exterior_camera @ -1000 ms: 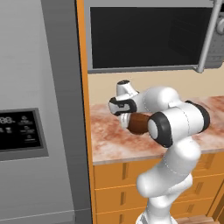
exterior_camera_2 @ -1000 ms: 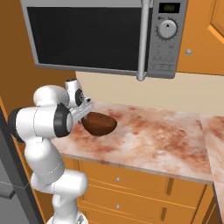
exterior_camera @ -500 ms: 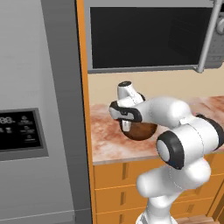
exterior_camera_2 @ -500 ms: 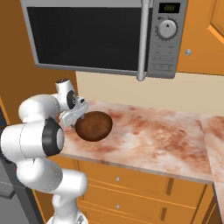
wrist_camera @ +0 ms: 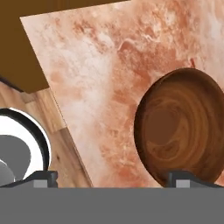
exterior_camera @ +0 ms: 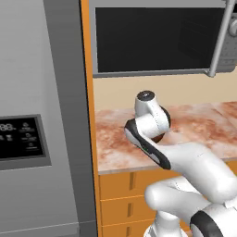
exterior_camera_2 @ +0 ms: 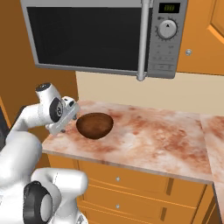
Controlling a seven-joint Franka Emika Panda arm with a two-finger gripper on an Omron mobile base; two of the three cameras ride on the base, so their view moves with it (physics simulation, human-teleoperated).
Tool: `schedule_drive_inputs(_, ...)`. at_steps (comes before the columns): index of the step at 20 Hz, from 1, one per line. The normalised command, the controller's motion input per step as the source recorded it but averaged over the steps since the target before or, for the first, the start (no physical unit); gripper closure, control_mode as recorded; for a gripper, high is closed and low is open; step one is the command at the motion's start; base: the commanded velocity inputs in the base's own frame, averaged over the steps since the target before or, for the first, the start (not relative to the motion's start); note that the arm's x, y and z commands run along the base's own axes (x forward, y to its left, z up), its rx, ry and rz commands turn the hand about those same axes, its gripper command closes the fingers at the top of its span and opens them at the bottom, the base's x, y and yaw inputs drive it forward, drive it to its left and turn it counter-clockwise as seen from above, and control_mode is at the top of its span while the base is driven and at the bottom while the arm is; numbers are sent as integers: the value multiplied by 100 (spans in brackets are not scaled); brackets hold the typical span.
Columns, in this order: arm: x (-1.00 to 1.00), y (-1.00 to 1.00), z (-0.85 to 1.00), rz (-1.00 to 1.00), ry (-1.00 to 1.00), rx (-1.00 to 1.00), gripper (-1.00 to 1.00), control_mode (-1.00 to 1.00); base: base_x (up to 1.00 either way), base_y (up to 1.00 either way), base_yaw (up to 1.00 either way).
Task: Clear the mugs and bowl far away from the sink.
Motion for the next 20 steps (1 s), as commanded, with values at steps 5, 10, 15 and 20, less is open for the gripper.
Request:
schedule_drive_inputs(5,-78,-3,100,0,-2,8,-100,-100,0,0,0)
schedule_drive_inputs(10,-58,-11,100,0,0,10,-100,-100,0,0,0)
schedule_drive_inputs(15,-50,0,86,-3,-2,5,-100,-100,0,0,0)
schedule_drive_inputs(20,-40,0,47,-11,0,3,-100,-100,0,0,0)
